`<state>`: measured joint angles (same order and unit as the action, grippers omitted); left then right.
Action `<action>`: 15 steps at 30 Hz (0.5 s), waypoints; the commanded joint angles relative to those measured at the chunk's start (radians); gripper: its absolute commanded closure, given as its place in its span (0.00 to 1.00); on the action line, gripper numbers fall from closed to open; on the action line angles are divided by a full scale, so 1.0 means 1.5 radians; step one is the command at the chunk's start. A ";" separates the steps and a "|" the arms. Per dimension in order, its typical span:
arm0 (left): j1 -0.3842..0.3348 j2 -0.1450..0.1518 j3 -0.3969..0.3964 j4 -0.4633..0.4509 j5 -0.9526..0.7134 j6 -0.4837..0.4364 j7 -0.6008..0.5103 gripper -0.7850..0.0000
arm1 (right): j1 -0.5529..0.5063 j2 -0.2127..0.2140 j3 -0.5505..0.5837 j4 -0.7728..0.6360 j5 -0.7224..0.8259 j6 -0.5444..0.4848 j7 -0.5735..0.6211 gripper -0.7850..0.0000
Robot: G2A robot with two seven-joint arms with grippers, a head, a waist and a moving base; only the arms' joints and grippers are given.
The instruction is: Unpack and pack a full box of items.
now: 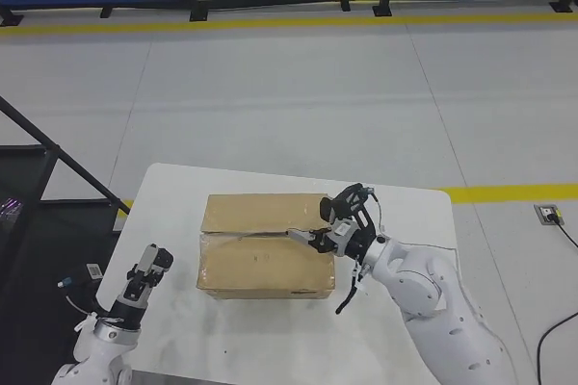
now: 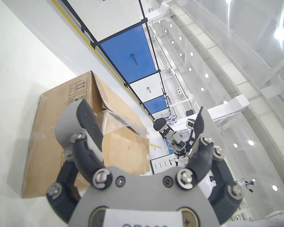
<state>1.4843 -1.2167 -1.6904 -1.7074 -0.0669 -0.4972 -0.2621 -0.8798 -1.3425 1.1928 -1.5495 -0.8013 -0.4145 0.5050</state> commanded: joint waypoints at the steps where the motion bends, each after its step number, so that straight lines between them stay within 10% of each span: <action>1: -0.001 0.000 0.003 0.000 0.003 0.001 0.001 0.00 | 0.006 0.001 -0.005 0.015 -0.026 -0.012 -0.008 0.00; 10: -0.002 -0.001 0.014 0.000 0.012 0.003 0.009 0.00 | 0.015 0.015 -0.079 -0.054 -0.464 -0.029 -0.010 0.00; 15: 0.001 -0.002 0.016 -0.006 0.022 0.005 0.019 0.00 | 0.015 0.015 -0.079 -0.054 -0.464 -0.029 -0.010 0.00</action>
<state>1.4846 -1.2195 -1.6660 -1.7150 -0.0356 -0.4899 -0.2356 -0.8581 -1.3193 1.0748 -1.6301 -1.5227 -0.4549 0.4915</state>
